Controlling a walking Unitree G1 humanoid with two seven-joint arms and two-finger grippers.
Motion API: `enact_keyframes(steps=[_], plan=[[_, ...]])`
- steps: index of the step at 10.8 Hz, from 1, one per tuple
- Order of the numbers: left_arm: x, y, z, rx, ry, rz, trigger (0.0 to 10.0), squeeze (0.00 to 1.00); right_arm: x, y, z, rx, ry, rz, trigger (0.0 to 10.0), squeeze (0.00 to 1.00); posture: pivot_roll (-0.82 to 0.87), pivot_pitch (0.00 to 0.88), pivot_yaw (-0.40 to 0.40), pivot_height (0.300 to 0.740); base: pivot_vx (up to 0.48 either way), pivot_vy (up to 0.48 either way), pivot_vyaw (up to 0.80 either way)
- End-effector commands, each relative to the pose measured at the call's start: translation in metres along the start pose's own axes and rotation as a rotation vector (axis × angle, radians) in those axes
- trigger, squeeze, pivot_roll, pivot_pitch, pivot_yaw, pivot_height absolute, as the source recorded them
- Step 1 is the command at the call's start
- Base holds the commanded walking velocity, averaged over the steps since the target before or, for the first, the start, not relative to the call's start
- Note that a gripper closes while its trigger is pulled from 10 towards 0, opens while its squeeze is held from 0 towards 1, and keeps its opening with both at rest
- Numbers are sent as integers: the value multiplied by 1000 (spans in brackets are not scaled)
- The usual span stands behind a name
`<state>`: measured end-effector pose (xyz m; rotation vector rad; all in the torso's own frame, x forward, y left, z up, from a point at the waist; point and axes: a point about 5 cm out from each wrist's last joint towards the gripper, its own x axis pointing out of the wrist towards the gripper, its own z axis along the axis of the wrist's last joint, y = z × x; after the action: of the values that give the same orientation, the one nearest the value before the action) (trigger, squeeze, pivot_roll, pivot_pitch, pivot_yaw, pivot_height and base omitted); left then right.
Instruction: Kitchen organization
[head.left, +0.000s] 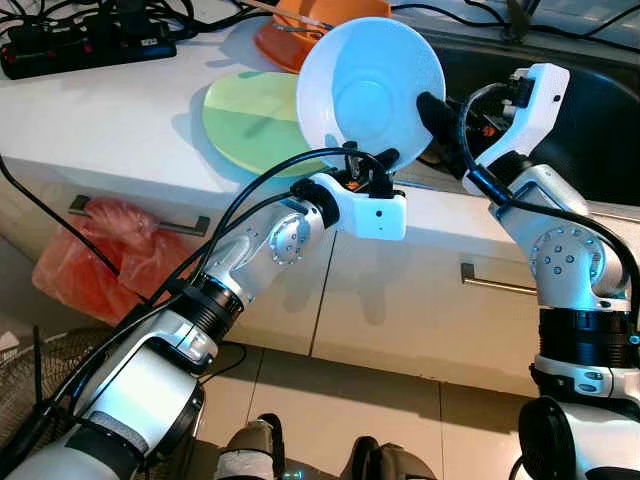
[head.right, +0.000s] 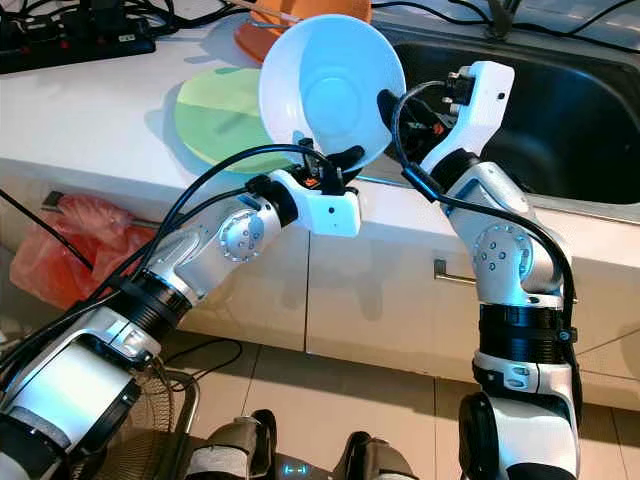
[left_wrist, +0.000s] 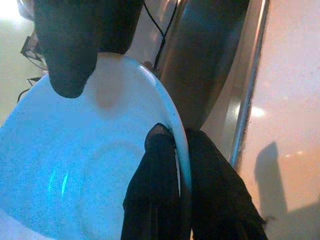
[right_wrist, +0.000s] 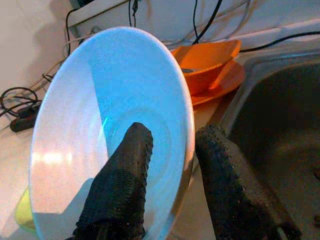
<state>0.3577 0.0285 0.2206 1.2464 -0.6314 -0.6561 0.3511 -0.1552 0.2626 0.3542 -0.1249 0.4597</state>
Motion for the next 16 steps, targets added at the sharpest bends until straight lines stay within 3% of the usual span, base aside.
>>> enact_keyframes(steps=[1, 2, 12, 13, 15, 16], plan=[[5, 13, 13, 26, -59, 49, 10000, 0, 0, 0, -1, 2, 5, 5, 10000, 0, 158, 167, -49, 740, 0, 0, 0], [5, 13, 13, 24, -63, 51, 10000, 0, 0, 1, -4, 15, 8, 7, 0, 0, 159, 167, -49, 740, 0, 0, 0], [6, 15, 18, 46, -78, 64, 10000, 0, 2, 6, -15, 16, 49, 33, 0, 0, 163, 171, -51, 740, 0, 0, 0], [7, 16, 19, 24, -83, 72, 10000, 1000, 2, 6, -15, 16, 49, 34, 0, 0, 163, 172, -51, 740, 0, 0, 0], [7, 16, 18, 51, -72, 81, 10000, 1000, 2, 7, -16, 17, 51, 37, 0, 0, 164, 172, -51, 740, 0, 0, 0], [7, 16, 18, 57, -71, 82, 10000, 0, 2, 7, -17, 18, 52, 38, 0, 0, 164, 171, -51, 740, 0, 0, 0]])
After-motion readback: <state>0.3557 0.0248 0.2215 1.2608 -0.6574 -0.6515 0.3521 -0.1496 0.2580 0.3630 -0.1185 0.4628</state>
